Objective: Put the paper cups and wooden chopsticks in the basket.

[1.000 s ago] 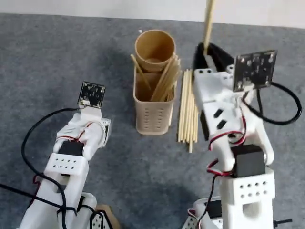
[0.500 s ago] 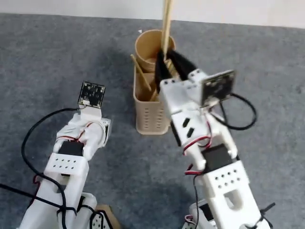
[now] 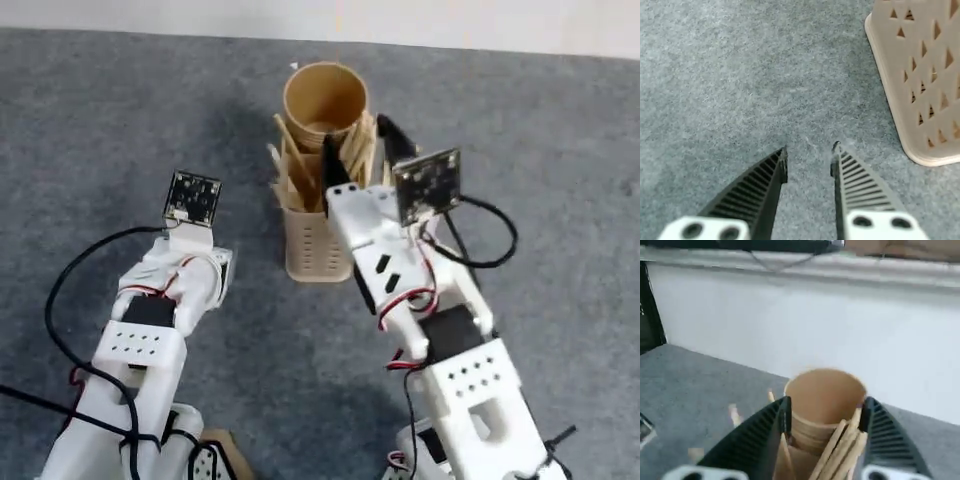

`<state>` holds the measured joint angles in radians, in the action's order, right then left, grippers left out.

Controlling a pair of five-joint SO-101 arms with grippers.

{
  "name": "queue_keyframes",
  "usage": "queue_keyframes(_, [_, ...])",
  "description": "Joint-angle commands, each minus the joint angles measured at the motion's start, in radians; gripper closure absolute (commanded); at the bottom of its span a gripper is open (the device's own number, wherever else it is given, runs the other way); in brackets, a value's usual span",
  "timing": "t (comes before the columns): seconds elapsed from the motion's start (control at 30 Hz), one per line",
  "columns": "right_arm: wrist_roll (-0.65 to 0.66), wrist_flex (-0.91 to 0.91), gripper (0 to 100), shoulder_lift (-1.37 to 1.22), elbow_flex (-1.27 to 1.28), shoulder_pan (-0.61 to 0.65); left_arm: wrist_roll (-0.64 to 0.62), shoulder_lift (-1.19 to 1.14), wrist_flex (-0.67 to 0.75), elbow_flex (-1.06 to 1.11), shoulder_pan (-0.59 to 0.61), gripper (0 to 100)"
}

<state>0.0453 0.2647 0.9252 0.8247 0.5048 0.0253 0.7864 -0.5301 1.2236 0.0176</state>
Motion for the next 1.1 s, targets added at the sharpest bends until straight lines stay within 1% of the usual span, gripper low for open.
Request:
queue_keyframes(0.0, [0.005, 0.174, 76.5, 0.039, -0.211, -0.073, 0.011, 0.016, 0.015, -0.004, -0.016, 83])
queue_keyframes(0.1, [0.003, 0.444, 76.5, -0.004, -0.435, -0.176, 0.011, 0.016, 0.015, -0.004, -0.016, 83])
queue_keyframes(0.17, [0.009, 0.611, 76.5, -0.073, -0.559, -0.271, 0.011, 0.016, 0.015, -0.004, -0.016, 83])
queue_keyframes(0.23, [0.031, 0.728, 76.5, -0.166, -0.645, -0.360, 0.011, 0.016, 0.015, -0.004, -0.018, 83])
queue_keyframes(0.27, [0.051, 0.771, 76.5, -0.217, -0.650, -0.406, 0.011, 0.016, 0.015, -0.004, -0.018, 83])
queue_keyframes(0.33, [0.071, 0.809, 76.5, -0.332, -0.633, -0.472, 0.011, 0.016, 0.015, -0.004, -0.018, 83])
queue_keyframes(0.4, [0.075, 0.783, 76.5, -0.446, -0.572, -0.503, 0.011, 0.016, 0.015, -0.004, -0.018, 83])
queue_keyframes(0.5, [0.077, 0.645, 76.8, -0.611, -0.455, -0.499, 0.011, 0.016, 0.015, -0.004, -0.016, 83])
queue_keyframes(0.57, [0.077, 0.552, 79.9, -0.713, -0.395, -0.479, 0.011, 0.016, 0.015, -0.004, -0.013, 83])
queue_keyframes(0.63, [0.077, 0.496, 84.7, -0.799, -0.348, -0.450, 0.011, 0.016, 0.015, -0.004, -0.013, 83])
queue_keyframes(0.73, [0.077, 0.467, 88.7, -0.903, -0.326, -0.412, 0.011, 0.016, 0.015, -0.004, -0.013, 83])
queue_keyframes(0.9, [0.077, 0.441, 88.5, -1.004, -0.323, -0.401, 0.011, 0.016, 0.015, -0.004, -0.013, 83])
queue_keyframes(1.07, [0.078, 0.440, 88.5, -1.018, -0.323, -0.398, 0.011, 0.016, 0.015, -0.004, -0.015, 83])
